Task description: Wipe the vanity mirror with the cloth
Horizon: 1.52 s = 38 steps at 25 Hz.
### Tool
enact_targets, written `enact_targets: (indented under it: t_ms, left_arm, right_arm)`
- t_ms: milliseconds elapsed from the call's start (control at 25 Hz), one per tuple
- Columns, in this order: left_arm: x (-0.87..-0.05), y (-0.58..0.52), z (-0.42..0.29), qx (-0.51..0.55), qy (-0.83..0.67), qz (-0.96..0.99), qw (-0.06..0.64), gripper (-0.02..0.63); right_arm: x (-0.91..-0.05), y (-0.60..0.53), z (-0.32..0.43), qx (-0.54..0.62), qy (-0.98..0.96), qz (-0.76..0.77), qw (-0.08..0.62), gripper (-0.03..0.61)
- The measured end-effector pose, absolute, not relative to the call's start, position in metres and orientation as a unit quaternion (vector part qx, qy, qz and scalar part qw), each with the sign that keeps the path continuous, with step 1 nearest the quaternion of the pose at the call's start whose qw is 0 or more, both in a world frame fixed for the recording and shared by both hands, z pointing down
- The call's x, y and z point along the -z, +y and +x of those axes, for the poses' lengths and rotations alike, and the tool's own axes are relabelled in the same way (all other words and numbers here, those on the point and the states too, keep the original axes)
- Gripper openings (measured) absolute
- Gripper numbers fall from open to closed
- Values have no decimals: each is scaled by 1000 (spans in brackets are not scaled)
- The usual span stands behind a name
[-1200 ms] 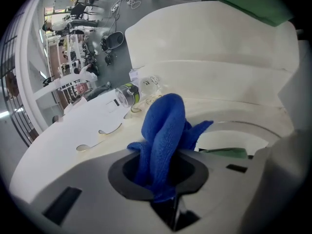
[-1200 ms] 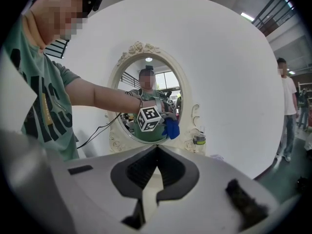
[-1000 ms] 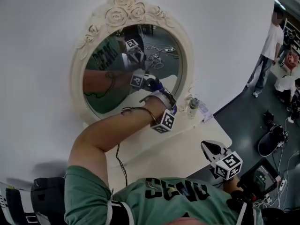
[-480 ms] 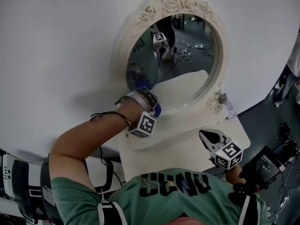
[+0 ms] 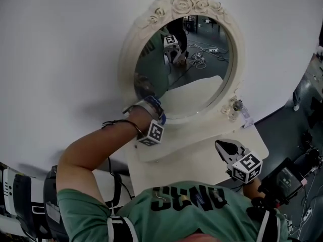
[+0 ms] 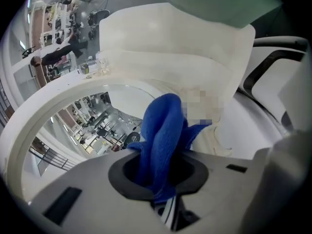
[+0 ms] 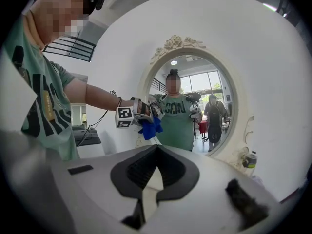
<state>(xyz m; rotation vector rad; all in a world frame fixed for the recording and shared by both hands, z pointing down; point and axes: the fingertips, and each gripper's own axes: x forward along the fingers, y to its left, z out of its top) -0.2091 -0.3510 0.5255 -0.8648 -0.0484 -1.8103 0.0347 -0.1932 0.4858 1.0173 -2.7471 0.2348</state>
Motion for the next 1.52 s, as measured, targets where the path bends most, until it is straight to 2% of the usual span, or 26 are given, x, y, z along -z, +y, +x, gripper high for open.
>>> enact_targets:
  t_ms: [360, 600, 1160, 1320, 1520]
  left_arm:
    - [-592, -366, -165, 759, -75, -371, 529, 83]
    - [-632, -389, -105, 751, -99, -393, 521, 89]
    - [-637, -459, 85, 694, -106, -376, 605, 89]
    - [-635, -461, 95, 705, -118, -368, 594, 87]
    - [-619, -445, 87, 679, -101, -385, 616, 86]
  right_arm:
    - [-509, -185, 90, -114, -908, 391, 97, 8]
    - [-525, -181, 131, -130, -892, 422, 97, 8]
    - [-550, -166, 226, -164, -846, 500, 89, 8]
    - [-553, -165, 234, -169, -841, 506, 85, 8]
    - [-544, -174, 212, -157, -856, 485, 87, 8]
